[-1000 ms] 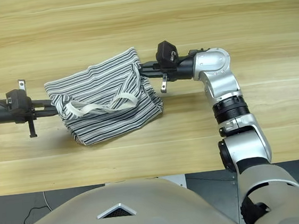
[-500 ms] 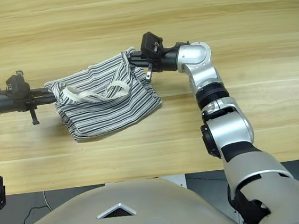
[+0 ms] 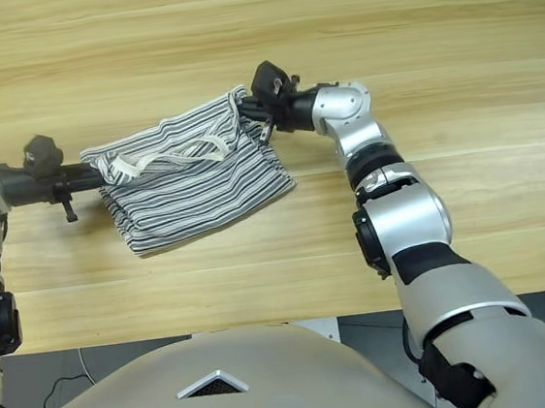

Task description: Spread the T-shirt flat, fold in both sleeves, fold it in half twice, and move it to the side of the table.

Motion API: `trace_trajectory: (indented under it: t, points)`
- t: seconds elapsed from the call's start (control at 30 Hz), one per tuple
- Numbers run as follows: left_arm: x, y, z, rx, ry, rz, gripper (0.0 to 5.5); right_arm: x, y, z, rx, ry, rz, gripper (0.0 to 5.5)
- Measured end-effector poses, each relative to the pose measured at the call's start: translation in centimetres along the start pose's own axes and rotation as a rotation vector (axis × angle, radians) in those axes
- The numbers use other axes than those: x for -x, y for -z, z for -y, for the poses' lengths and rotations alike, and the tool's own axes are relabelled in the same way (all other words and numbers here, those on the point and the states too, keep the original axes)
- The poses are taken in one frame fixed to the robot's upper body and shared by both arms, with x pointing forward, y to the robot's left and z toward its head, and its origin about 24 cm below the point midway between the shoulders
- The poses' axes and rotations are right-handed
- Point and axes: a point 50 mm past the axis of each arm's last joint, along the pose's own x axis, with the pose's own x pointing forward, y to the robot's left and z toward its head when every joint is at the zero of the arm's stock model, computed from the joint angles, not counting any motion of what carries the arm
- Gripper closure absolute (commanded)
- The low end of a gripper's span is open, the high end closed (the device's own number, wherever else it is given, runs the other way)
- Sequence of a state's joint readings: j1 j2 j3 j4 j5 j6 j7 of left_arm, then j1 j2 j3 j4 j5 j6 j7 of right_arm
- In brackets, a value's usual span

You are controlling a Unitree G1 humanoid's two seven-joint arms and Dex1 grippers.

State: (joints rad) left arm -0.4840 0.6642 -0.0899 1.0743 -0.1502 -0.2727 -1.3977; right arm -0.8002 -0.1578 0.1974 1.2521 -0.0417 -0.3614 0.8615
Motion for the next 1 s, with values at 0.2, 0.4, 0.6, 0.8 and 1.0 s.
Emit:
trace_trajectory:
  t: [0.2,0.4,0.6,0.8,1.0]
  points:
    - [0.0,-0.4,-1.1,0.076,-0.136,0.101,3.93,-1.8,0.3,-1.3,-0.118,0.054,0.022,4.32]
    - [-0.1,-1.7,-1.8,0.116,-0.225,0.294,3.93,-2.5,-0.4,-0.7,-0.238,0.181,0.06,4.32]
    - [-0.5,-1.8,-2.2,0.15,-0.298,0.321,3.93,-3.0,-0.8,0.0,-0.262,0.33,0.009,4.32]
    - [-1.3,-1.1,-1.8,0.092,-0.334,0.268,3.93,-2.1,0.0,0.9,-0.094,0.428,-0.145,4.32]
    - [-0.6,-5.9,0.1,-0.204,-0.121,0.554,3.93,-1.6,-0.7,1.6,0.006,0.45,-0.091,4.32]
